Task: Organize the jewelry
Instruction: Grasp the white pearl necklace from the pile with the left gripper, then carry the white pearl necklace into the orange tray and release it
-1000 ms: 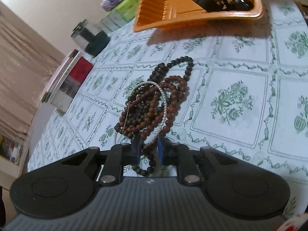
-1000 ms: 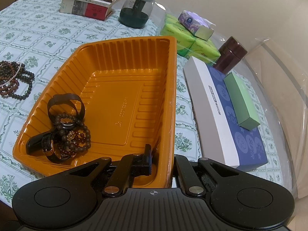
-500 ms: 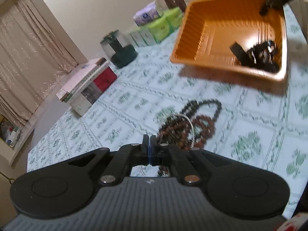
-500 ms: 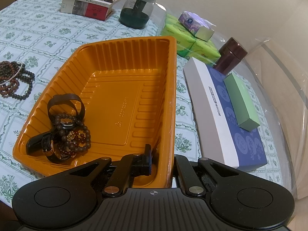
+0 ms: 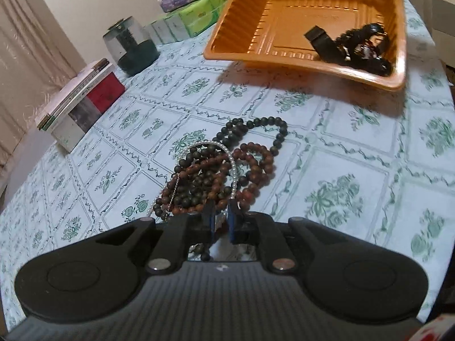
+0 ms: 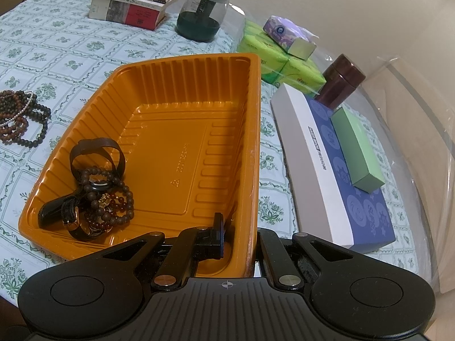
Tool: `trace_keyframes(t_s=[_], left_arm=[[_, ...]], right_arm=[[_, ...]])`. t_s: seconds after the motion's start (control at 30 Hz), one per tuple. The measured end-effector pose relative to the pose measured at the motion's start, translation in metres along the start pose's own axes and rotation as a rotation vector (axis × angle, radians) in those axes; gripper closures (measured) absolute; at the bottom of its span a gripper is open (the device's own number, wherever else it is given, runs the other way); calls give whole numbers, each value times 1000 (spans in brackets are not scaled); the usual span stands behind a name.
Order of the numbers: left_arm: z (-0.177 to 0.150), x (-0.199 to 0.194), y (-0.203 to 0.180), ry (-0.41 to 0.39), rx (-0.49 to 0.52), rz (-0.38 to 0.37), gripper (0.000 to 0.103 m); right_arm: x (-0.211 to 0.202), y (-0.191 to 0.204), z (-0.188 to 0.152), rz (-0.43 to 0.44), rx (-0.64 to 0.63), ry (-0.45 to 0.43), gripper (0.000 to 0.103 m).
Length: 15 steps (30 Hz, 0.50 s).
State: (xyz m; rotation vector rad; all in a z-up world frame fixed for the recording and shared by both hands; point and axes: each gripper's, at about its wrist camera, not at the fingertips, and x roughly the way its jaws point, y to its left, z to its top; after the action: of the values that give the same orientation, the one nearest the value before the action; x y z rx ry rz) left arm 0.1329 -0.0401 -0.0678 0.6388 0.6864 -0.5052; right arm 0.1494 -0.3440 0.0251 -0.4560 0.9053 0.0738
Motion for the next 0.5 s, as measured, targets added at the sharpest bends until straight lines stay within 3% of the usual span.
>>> trace_keyframes(t_s=[0.2,0.37,0.5], left_arm=[[4,3,-2,17,51,-7,95],[5,12,-16,57,223,37,95],[5,11,-15,73,214,42,101]], right_arm=[[0,0,0,-1,0,1,98],[0,-1,0,-2,-2,2,97],[1,-2,0,-3,-3,2,97]])
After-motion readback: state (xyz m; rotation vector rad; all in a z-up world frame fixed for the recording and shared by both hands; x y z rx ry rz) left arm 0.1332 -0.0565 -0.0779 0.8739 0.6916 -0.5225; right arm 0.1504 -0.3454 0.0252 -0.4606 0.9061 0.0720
